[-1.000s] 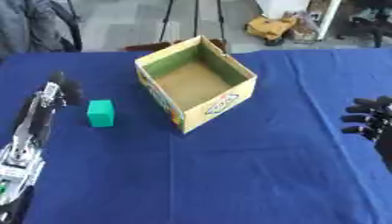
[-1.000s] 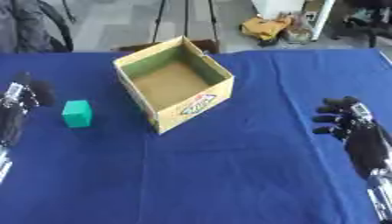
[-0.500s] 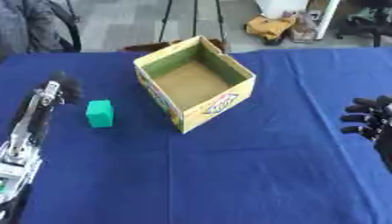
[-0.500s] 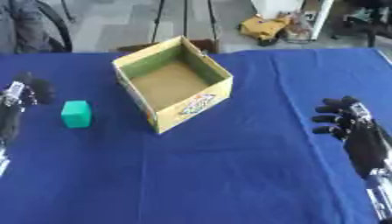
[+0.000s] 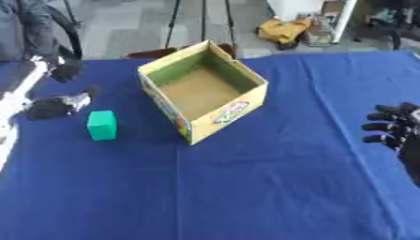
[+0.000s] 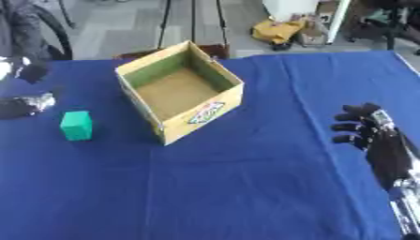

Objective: Pick up objects on the table and place them in the box.

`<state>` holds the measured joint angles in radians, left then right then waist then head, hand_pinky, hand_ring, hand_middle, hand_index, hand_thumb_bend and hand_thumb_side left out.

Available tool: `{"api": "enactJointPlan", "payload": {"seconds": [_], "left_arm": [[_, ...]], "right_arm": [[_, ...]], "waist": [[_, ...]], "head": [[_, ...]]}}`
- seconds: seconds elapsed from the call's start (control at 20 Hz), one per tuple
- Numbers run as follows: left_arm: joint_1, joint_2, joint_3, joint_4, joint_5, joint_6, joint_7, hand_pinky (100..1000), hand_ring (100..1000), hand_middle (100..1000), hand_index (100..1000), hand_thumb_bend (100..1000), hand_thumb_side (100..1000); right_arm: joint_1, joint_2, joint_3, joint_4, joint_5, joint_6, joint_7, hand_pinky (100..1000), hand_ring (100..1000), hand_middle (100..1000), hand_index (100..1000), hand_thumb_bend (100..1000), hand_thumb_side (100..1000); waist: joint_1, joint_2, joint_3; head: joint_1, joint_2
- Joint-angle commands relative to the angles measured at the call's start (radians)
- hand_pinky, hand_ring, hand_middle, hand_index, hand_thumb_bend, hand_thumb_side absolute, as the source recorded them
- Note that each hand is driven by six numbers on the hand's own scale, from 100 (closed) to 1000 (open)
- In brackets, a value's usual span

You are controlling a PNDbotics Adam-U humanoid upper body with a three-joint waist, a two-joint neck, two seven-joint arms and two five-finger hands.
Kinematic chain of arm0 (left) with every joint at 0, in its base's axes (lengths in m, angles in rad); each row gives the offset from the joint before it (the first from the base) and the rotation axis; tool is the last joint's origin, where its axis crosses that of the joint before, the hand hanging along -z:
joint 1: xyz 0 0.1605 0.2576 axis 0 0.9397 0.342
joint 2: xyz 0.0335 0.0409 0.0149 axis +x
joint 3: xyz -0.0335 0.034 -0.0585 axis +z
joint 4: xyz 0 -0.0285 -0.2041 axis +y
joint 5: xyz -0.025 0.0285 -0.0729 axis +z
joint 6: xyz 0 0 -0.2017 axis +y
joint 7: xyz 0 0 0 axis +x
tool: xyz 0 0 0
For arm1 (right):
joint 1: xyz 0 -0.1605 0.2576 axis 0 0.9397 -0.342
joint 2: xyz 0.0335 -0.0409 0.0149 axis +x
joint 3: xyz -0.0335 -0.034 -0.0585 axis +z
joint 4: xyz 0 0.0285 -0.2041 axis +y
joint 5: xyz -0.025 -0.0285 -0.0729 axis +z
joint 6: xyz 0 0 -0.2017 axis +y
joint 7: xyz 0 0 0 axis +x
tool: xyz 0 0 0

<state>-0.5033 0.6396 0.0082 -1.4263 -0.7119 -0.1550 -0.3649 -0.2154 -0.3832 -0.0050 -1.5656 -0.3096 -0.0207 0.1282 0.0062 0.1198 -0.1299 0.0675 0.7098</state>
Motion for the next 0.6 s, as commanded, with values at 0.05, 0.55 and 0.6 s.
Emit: {"api": "enactJointPlan", "payload": {"seconds": [0.05, 0.55, 0.6], "left_arm": [[-0.056, 0.049, -0.024, 0.07, -0.127, -0.04, -0.067, 675, 677, 645, 765, 677, 466], [-0.215, -0.019, -0.073, 0.391, -0.277, -0.177, -0.13, 684, 692, 662, 764, 705, 485], [-0.224, -0.025, -0.073, 0.407, -0.285, -0.184, -0.126, 684, 694, 663, 766, 705, 480]], "right_arm": [[-0.008, -0.028, -0.001, -0.008, 0.0, -0.001, 0.005, 606, 698, 679, 815, 100, 907], [-0.009, -0.025, 0.003, -0.006, 0.001, 0.0, 0.009, 605, 698, 679, 815, 100, 909], [-0.01, -0.025, 0.004, -0.006, 0.001, 0.001, 0.01, 606, 698, 679, 815, 100, 909]], "waist": [[0.001, -0.016, -0.002], [-0.001, -0.015, -0.012], [0.0, -0.014, -0.012]], "head": [[-0.003, -0.013], [-0.002, -0.019], [-0.004, -0.02]]}}
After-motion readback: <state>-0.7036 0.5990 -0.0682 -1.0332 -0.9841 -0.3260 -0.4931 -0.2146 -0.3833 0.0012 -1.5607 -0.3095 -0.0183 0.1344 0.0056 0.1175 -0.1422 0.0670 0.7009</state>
